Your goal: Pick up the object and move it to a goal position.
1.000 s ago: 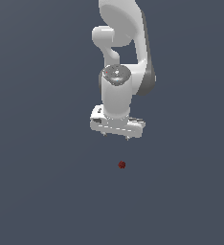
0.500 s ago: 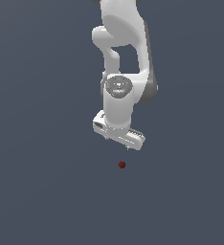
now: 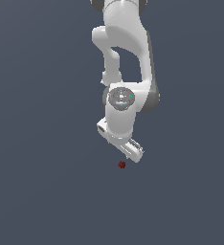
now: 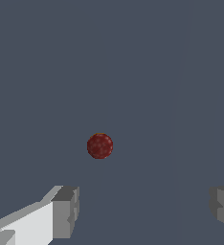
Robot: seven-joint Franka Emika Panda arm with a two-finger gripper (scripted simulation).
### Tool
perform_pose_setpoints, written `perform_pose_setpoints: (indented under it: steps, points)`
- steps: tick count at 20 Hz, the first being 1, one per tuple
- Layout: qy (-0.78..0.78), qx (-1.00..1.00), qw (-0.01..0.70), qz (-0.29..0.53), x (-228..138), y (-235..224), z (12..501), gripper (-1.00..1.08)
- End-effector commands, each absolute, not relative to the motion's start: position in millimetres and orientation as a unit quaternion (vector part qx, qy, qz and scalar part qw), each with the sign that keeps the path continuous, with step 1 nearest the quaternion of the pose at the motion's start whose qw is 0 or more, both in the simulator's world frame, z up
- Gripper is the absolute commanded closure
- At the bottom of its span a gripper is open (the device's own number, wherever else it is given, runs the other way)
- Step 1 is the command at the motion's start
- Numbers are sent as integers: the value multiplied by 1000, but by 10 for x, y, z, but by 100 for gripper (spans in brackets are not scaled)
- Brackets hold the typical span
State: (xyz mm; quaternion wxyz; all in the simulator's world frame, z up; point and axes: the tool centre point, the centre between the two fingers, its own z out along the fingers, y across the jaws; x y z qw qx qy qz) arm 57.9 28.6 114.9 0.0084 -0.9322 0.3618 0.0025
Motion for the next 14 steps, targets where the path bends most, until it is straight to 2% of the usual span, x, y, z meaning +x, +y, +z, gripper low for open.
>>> perform_pose_setpoints:
  steps: [1,14]
  points:
    - [393,-920,8,3,626,304,1096,-92]
    - [537,-844,3,2,838,406,817,-92]
